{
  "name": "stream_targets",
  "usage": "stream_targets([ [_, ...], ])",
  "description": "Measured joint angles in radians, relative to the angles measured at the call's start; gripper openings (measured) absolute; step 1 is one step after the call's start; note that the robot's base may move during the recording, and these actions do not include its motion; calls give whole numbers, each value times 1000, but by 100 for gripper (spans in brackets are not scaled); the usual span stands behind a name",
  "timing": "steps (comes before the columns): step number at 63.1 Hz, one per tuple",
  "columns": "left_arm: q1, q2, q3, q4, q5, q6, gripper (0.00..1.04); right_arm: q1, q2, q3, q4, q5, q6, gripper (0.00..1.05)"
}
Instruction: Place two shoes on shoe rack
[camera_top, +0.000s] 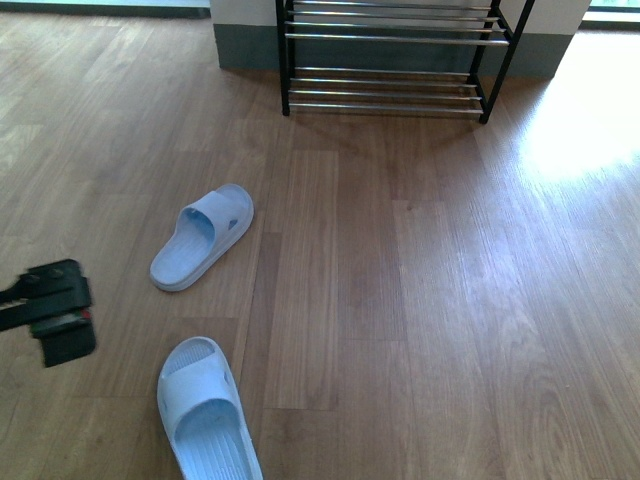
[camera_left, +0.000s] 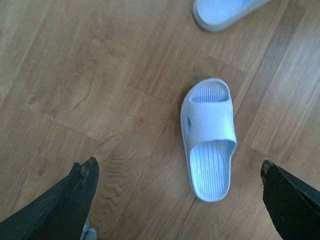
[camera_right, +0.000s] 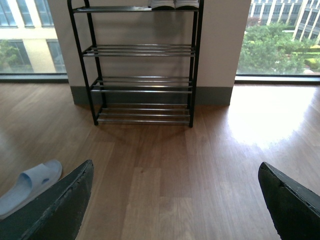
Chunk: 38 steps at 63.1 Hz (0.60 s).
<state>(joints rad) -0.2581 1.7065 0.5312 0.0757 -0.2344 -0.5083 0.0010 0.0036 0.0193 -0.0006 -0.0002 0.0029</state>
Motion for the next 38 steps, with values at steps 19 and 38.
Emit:
stream_targets([
  [19, -43, 473, 278, -29, 9, 132, 95, 0, 0, 0, 0, 0, 0, 95],
  [38, -63, 794, 470, -76, 27, 217, 95, 0, 0, 0, 0, 0, 0, 95],
])
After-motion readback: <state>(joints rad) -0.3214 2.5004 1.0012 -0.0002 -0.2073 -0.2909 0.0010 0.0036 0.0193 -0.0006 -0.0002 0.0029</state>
